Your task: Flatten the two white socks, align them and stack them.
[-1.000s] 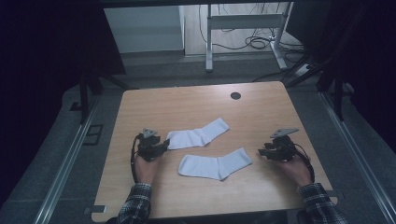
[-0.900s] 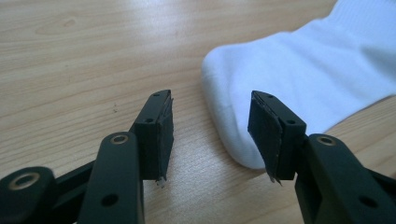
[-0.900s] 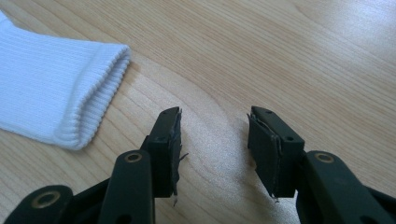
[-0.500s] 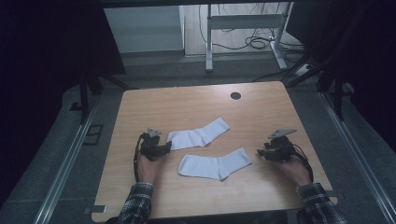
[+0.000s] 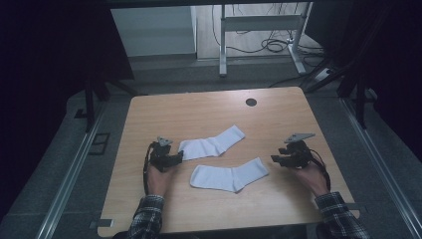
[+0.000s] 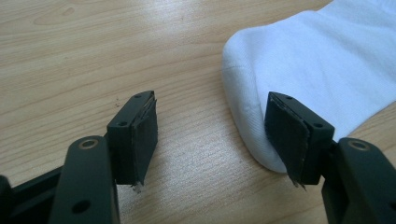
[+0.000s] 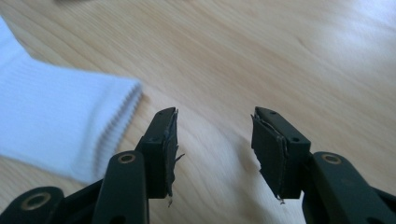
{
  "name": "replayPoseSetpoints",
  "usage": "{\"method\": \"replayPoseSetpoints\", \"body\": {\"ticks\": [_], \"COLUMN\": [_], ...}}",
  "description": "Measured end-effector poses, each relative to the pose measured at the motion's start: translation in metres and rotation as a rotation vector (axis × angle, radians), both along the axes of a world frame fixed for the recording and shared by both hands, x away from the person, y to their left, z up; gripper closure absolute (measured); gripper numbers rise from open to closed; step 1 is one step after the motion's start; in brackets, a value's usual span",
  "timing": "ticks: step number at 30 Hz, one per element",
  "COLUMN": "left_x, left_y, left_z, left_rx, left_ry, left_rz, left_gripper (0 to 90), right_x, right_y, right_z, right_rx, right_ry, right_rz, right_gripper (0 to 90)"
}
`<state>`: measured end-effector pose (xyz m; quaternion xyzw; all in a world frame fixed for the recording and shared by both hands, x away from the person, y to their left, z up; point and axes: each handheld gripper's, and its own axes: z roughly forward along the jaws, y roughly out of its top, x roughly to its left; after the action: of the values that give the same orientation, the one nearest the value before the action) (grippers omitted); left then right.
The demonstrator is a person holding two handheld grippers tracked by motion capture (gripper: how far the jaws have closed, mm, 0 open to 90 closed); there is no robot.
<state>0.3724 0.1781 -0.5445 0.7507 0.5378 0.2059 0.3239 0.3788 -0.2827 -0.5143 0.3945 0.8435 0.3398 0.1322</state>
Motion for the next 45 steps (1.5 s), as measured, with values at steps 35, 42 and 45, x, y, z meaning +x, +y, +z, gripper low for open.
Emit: {"method": "replayPoseSetpoints", "body": {"ticks": [35,42,45], "left_x": [0.000,0.000,-0.001], "left_y": [0.000,0.000,-0.001], "left_z": [0.000,0.000,0.000], "left_rx": [0.002,0.002,-0.002], "left_ry": [0.001,0.001,-0.003], "left_rz": [0.001,-0.001,-0.015], "left_gripper": [35.2,35.5,38.6], "right_x": [0.091,0.096,0.096], "right_y": [0.109,0.117,0.118], "right_z": [-0.002,-0.012,-0.016], "right_rx": [-0.024,-0.059,-0.050], "right_ry": [-0.055,-0.041,-0.036], "right_rz": [0.045,0.053,0.058], "right_gripper": [57.1,57.4,65.1]}}
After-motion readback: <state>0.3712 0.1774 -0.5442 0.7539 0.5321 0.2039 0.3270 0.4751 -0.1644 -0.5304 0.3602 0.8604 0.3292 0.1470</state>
